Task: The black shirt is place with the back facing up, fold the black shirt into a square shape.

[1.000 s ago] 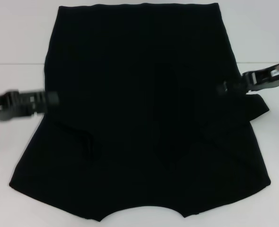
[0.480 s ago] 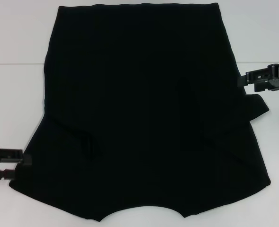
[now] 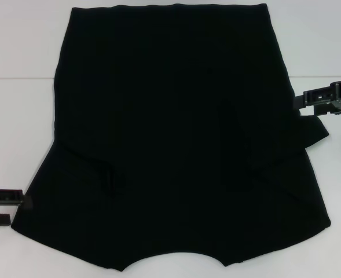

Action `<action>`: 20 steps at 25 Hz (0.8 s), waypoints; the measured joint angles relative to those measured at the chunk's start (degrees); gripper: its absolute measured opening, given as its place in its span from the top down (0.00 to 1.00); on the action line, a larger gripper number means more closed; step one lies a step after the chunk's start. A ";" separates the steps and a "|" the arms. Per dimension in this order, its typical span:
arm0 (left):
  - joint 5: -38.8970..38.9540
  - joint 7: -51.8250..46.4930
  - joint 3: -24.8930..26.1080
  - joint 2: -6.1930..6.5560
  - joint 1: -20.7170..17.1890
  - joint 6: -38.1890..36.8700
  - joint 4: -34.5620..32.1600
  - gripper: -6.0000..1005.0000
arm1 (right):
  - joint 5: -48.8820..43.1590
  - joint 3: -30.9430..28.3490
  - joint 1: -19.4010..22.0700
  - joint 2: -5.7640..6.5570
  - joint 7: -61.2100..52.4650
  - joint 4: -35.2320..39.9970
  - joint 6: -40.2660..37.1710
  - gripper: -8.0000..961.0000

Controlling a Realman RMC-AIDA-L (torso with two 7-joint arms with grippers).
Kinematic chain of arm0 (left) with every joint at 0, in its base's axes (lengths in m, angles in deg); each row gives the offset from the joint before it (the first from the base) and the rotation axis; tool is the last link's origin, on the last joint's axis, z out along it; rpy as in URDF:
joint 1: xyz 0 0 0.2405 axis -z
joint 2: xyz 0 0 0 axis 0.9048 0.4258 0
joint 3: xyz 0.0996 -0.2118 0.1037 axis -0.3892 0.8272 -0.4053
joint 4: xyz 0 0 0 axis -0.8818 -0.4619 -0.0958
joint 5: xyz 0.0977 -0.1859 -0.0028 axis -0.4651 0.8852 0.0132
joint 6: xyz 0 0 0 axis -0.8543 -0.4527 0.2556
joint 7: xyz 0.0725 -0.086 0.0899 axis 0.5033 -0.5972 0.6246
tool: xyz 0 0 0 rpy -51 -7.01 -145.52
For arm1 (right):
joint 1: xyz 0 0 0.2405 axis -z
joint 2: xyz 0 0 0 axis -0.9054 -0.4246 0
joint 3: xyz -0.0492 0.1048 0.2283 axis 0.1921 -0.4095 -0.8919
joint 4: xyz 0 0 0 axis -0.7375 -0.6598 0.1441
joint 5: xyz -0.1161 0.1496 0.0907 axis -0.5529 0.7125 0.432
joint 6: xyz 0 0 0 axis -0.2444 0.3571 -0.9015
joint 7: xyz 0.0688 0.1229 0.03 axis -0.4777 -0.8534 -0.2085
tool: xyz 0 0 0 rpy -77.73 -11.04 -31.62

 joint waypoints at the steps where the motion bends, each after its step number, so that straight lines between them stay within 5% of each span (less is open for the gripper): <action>1: -0.12 0.00 -0.01 -0.02 0.00 0.25 0.15 0.22 | 0.00 -0.01 0.01 0.01 -0.01 -0.02 -0.01 0.21; 20: 0.74 2.17 -2.51 -0.74 3.40 1.64 5.35 0.23 | 0.00 -0.02 0.25 -0.07 0.29 -0.03 -0.08 0.21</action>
